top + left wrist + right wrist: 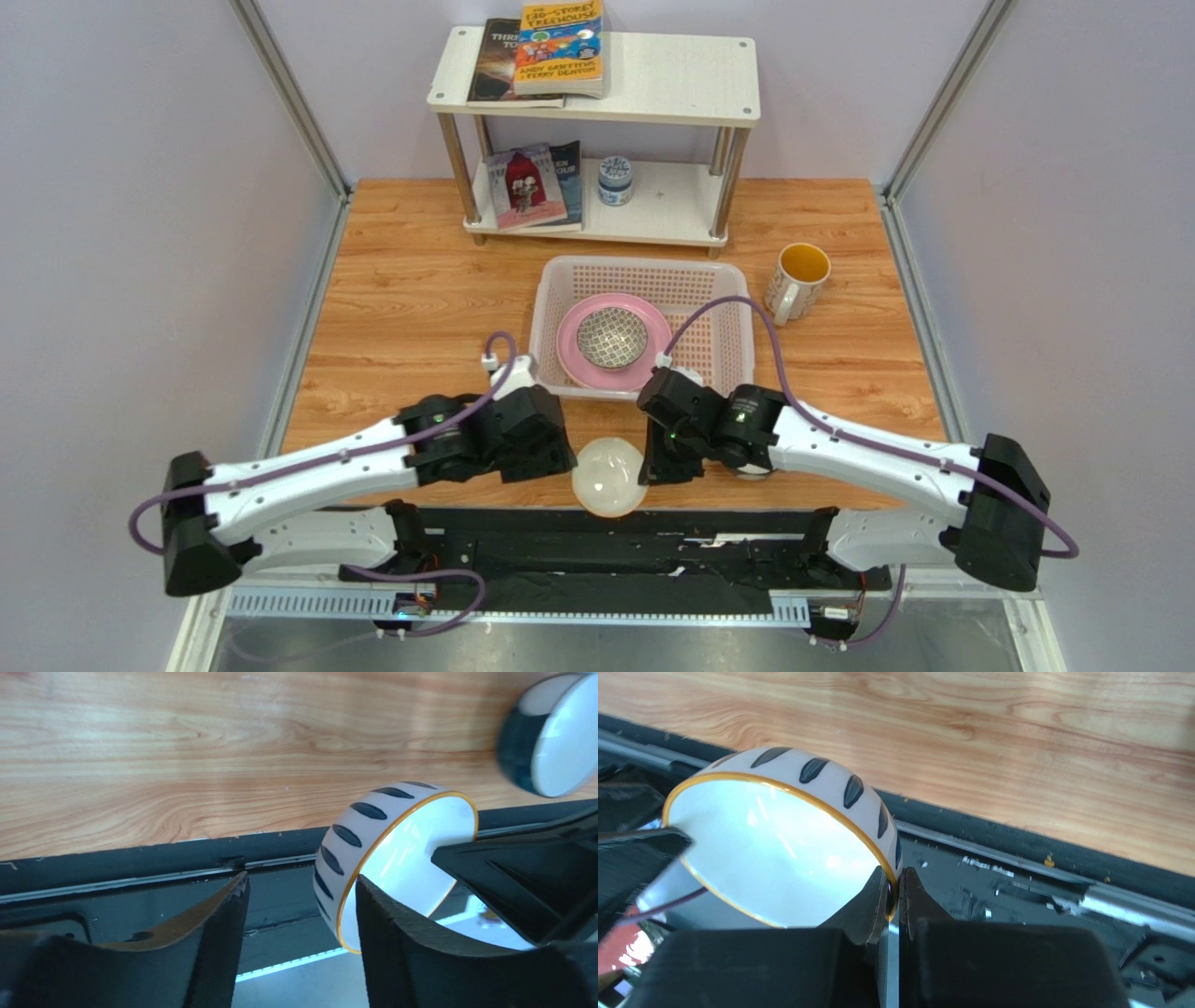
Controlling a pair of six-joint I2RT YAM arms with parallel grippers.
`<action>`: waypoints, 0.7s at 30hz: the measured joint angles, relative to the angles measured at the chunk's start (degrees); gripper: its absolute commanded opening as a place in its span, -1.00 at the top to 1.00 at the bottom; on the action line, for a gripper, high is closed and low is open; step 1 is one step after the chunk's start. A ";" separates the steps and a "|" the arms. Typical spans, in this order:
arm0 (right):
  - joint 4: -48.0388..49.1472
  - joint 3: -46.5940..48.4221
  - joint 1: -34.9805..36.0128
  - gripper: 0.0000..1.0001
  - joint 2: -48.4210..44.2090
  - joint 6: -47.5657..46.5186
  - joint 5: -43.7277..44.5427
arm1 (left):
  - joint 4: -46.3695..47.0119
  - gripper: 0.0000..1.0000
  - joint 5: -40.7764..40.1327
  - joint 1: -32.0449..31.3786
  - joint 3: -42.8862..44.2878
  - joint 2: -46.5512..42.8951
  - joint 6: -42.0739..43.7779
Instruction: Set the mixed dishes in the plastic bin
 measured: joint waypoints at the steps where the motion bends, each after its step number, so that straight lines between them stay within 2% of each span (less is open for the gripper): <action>1: -1.97 1.79 0.04 1.00 -0.74 -0.66 0.17 | -1.16 -0.28 -1.38 0.09 0.00 -3.74 -0.74; 6: -10.51 12.52 -0.02 1.00 -1.11 -4.11 2.60 | -8.44 -0.28 -5.66 2.69 -0.24 -12.85 -3.19; 10: -15.52 24.50 -3.08 1.00 0.46 -8.44 3.50 | -13.18 -0.28 -7.72 4.02 -1.38 -15.23 -4.00; 13: -16.57 33.40 -11.96 1.00 3.87 -13.16 2.62 | -15.50 -0.28 -8.57 4.09 -1.51 -15.32 -4.33; 17: -16.83 39.19 -22.51 1.00 11.02 -18.67 1.31 | -16.15 -0.26 -8.66 4.09 -1.51 -14.19 -4.33; 20: -18.14 44.11 -27.69 1.00 19.50 -22.69 0.70 | -16.09 -0.26 -8.52 4.09 -1.51 -12.48 -4.31; 21: -18.14 47.69 -29.42 1.00 26.08 -24.83 0.31 | -16.04 -0.25 -8.35 4.09 -1.51 -11.89 -4.31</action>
